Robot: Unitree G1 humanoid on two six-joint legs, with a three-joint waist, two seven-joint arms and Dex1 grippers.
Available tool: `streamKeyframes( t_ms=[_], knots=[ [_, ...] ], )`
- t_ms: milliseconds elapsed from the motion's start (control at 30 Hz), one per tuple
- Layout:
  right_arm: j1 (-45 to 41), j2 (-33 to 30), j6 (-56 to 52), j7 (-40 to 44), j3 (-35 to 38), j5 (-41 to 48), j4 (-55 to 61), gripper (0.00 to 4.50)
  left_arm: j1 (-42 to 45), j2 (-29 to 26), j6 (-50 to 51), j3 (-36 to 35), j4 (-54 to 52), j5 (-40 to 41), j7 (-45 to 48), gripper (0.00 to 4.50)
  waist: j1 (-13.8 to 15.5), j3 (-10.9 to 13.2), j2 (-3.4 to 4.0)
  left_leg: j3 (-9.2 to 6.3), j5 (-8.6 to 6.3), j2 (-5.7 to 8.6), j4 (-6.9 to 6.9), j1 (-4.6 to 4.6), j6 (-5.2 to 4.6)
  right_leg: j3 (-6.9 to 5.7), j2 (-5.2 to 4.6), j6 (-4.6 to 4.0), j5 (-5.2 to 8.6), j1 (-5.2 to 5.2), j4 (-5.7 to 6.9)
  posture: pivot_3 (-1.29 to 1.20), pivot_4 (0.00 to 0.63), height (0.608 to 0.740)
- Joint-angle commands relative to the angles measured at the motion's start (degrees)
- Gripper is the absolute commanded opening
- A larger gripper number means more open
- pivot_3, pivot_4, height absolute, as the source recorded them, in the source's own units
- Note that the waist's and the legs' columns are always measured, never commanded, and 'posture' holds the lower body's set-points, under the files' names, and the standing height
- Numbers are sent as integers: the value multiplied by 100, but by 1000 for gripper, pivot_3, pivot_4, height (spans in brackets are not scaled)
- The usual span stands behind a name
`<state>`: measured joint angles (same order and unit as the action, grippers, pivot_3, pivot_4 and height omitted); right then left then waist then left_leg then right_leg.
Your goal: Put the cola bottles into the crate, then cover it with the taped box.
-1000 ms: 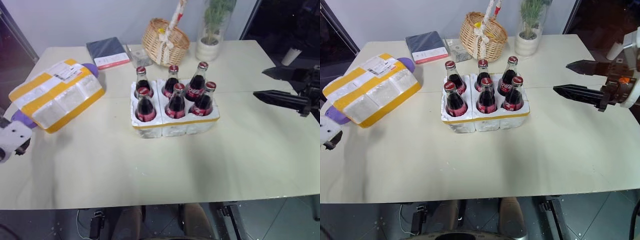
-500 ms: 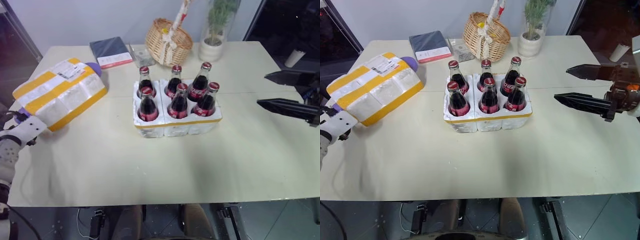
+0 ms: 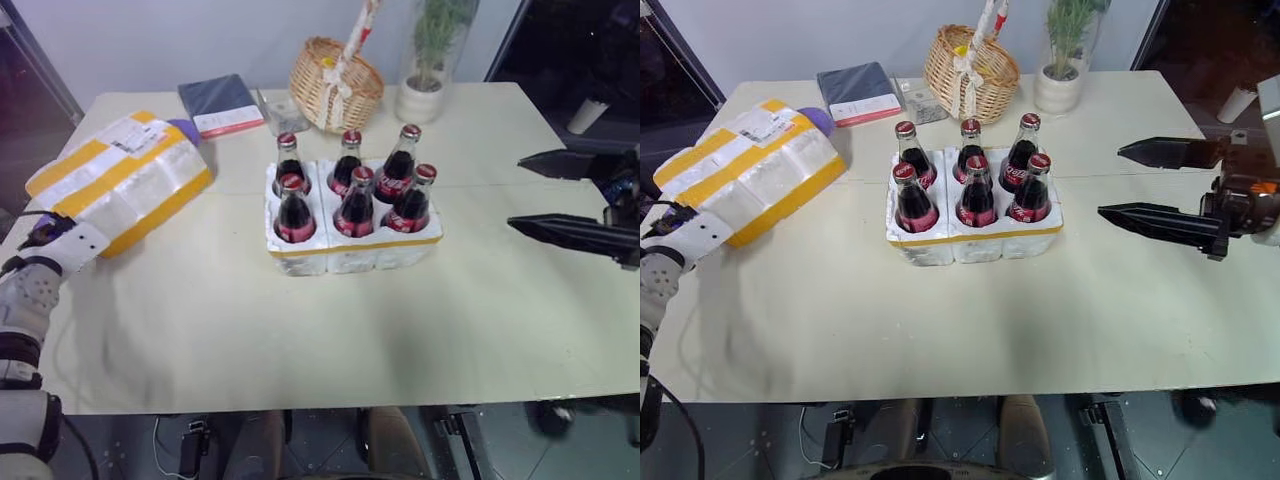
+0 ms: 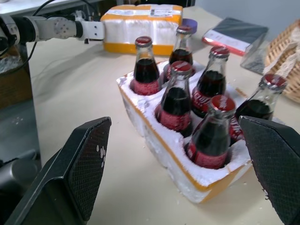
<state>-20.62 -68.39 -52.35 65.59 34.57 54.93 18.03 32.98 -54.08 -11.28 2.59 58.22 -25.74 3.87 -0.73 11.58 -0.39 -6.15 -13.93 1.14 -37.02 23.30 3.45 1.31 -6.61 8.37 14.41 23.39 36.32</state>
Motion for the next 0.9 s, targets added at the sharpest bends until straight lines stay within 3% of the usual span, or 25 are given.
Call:
streamKeyframes(
  t_ms=[33, 400, 667, 900],
  knots=[
    [-90, -92, 178, -27, 45, -55, -53, 4500, 72, -81, -37, 94, 252, 5, -1, 461, 0, -2, 3, 0, 0, 0, 0, 0, 0, 0, 0, 0, 0, 0, 0, 0, 150, 740],
    [168, -68, 291, 19, -17, -205, 0, 4500, 382, -531, -160, -148, -412, 273, 263, 427, 0, 0, -3, 0, 0, 1, -2, 3, 0, 0, 0, 0, 0, 3, 4, 0, 150, 740],
    [-29, -133, 633, 128, -426, -519, -454, 4500, 407, -767, 290, -863, -3091, 1357, 1629, 427, 4, 2, -10, -1, 0, 1, -3, 9, 1, 0, -2, 0, 0, 4, -2, 0, 150, 740],
    [-154, -89, 765, 151, -696, -692, -624, 4500, 818, -563, 1101, -662, -5291, 1841, 2825, 427, -20, 3, -10, -1, 1, 2, -4, 9, 1, 0, -2, 0, 0, 4, -1, 0, 150, 740]
  ],
)
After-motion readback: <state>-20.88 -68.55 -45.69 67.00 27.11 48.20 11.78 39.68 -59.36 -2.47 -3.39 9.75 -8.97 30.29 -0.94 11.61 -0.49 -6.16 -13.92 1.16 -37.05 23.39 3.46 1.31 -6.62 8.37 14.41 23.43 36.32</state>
